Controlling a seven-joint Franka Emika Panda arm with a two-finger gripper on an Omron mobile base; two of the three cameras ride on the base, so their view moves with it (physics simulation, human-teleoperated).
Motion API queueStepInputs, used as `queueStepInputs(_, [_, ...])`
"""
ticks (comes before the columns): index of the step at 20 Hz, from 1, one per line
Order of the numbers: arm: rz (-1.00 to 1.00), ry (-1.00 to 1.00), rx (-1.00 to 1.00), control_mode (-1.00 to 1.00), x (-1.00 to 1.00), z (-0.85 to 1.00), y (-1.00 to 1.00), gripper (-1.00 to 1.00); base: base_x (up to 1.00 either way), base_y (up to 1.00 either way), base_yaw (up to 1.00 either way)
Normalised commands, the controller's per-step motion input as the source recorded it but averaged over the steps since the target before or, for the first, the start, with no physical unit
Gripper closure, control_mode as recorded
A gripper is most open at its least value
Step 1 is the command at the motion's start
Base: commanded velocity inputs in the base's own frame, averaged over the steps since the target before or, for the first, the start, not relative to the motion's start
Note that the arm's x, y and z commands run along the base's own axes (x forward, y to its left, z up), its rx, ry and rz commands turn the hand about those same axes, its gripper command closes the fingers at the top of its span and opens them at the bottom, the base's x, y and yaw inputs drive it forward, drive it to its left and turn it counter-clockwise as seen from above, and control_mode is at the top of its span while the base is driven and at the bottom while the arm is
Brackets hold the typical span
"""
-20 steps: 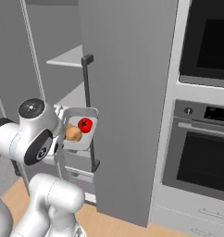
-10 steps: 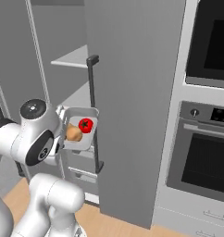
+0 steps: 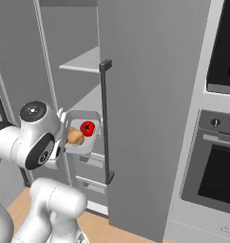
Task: Take the meat container that has the fish and place it on the second highest rack of the freezer. Then take the vegetable container that has the tomato and squash and place it on the highest rack of the freezer.
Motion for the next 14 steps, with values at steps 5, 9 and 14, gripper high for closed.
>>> queueStepInputs(5, [0.0, 0.0, 0.0, 1.0, 0.0, 0.0, 0.0, 1.0, 0.52, 0.23, 0.03])
queueStepInputs(9, [0.0, 0.0, 0.0, 1.0, 0.0, 0.0, 0.0, 1.0, 0.49, 0.36, 0.01])
queueStepInputs(14, [0.0, 0.0, 0.0, 1.0, 0.0, 0.0, 0.0, 1.0, 0.43, 0.29, 0.0])
